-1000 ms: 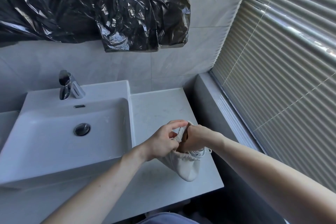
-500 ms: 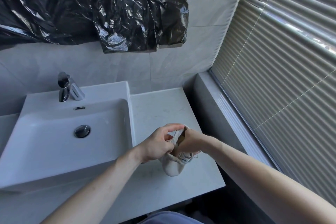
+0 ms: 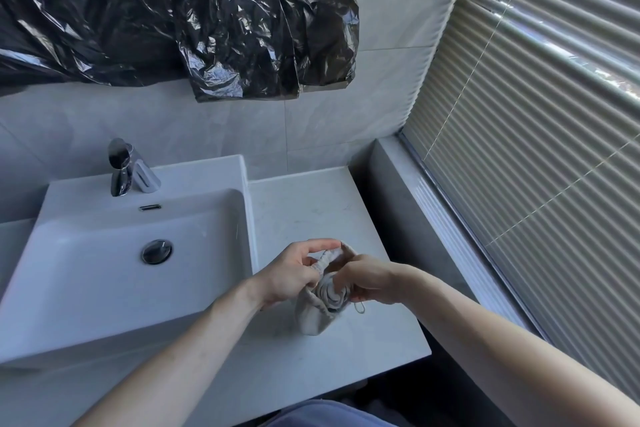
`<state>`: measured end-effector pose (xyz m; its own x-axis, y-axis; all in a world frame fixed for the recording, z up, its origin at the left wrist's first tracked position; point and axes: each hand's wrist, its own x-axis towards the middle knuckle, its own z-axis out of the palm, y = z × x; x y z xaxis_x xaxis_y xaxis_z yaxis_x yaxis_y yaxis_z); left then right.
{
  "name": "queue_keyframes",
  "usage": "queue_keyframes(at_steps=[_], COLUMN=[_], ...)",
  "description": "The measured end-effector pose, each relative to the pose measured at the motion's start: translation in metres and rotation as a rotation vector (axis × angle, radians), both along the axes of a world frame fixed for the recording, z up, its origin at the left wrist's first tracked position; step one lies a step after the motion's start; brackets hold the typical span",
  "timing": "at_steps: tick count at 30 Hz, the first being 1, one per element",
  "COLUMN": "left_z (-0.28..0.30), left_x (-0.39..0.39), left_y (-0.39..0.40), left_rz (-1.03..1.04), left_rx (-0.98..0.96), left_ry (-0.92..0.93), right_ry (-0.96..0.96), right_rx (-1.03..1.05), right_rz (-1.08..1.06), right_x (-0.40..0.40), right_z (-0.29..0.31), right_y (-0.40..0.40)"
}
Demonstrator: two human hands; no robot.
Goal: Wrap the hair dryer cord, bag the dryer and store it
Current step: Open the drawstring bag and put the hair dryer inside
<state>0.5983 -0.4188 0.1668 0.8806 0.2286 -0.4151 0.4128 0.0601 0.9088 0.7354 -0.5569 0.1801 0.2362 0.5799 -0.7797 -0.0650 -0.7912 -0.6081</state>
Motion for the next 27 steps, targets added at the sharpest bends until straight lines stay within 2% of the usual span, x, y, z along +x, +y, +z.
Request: queue_keyframes(at_steps=[2, 6, 10, 12, 16, 21, 24, 27], left_z=[0.0, -0.003, -0.002, 0.003, 0.005, 0.002, 0.012, 0.015], left_x=[-0.001, -0.002, -0.004, -0.006, -0.011, -0.024, -0.027, -0.029], left_y=[0.004, 0.015, 0.016, 0.014, 0.021, 0.034, 0.032, 0.03], left_rz=[0.032, 0.086, 0.113, 0.118, 0.15, 0.169, 0.152, 0.104], left_rx=[-0.012, -0.002, 0.041, 0.097, 0.178, 0.425, 0.557, 0.687], left_ry=[-0.008, 0.004, -0.005, 0.007, 0.034, 0.066, 0.08, 0.139], right_ry=[-0.099, -0.565, -0.928, -1.048, -1.106, -1.217, -1.26, -1.208], right_rx=[0.009, -0.056, -0.052, -0.01, 0.107, 0.313, 0.469, 0.495], right_rz=[0.071, 0.392, 0.563, 0.587, 0.586, 0.554, 0.451, 0.35], right_x=[0.001, 0.004, 0.011, 0.014, 0.012, 0.008, 0.005, 0.007], right_z=[-0.003, -0.011, -0.018, -0.017, -0.007, 0.006, 0.006, 0.002], right_y=[-0.004, -0.011, -0.017, -0.02, -0.023, -0.04, -0.051, -0.058])
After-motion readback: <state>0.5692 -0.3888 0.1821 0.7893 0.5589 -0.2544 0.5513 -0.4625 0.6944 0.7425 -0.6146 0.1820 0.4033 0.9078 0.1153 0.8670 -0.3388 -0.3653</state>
